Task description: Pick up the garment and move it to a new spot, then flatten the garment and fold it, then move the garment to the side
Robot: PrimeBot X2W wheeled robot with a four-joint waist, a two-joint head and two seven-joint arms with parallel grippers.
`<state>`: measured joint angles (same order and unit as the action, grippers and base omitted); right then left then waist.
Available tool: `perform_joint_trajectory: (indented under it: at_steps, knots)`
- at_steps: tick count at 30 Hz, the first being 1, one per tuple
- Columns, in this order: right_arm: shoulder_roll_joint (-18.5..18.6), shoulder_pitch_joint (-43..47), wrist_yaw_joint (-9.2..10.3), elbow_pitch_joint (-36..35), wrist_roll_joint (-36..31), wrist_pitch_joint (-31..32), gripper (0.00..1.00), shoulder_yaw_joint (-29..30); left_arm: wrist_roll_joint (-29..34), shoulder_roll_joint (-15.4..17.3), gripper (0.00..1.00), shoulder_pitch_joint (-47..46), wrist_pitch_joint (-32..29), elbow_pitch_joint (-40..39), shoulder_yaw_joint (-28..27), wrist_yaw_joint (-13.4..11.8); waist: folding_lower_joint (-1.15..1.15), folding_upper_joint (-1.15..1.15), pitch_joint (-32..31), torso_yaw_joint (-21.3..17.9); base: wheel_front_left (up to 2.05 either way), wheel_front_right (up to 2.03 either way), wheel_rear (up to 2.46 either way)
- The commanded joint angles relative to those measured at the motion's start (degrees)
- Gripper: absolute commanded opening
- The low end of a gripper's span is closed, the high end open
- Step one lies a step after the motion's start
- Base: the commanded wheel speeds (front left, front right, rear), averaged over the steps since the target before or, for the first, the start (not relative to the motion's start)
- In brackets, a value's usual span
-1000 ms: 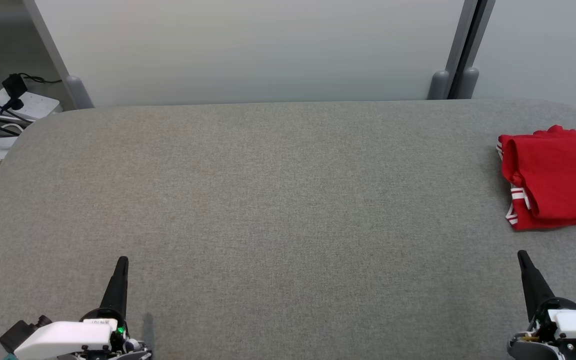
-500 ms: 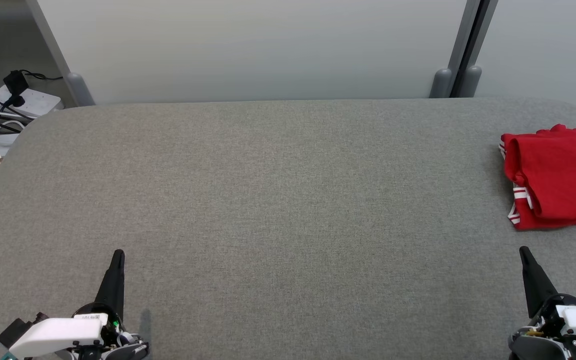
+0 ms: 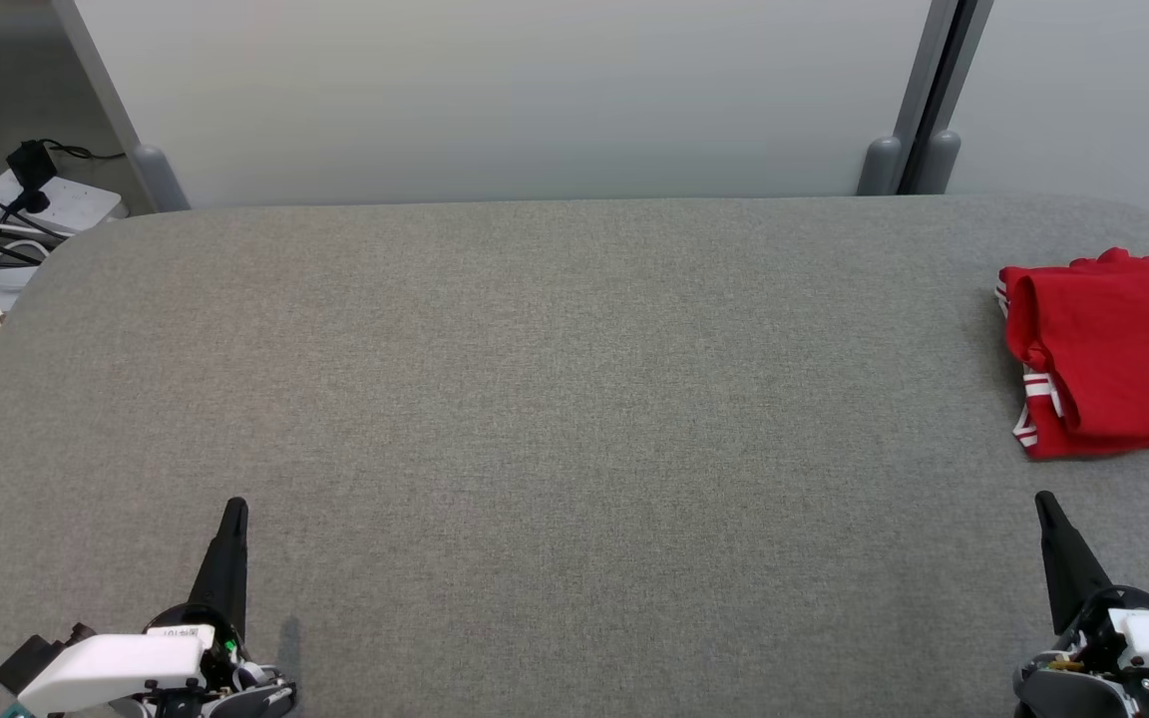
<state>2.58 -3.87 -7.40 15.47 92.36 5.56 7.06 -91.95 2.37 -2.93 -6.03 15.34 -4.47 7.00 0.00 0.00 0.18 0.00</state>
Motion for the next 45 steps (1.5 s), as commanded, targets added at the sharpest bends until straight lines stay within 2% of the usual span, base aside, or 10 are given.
perform_joint_trajectory:
  at_steps: [1,45]
  knots:
    - [0.66,-2.27,-0.09,-1.47,0.19,0.55,0.00,-1.00,-0.36,0.68,0.00,-3.25,-0.32,-1.29,-1.88,0.48,0.00,0.00,0.00,0.00,0.00,0.00,0.00]
    - [0.49,-2.29,-0.09,-1.46,-0.02,0.75,0.00,-0.75,-0.26,0.59,0.00,-3.26,-0.42,-1.29,-2.00,0.48,0.00,0.00,0.00,0.00,0.00,0.00,0.00]
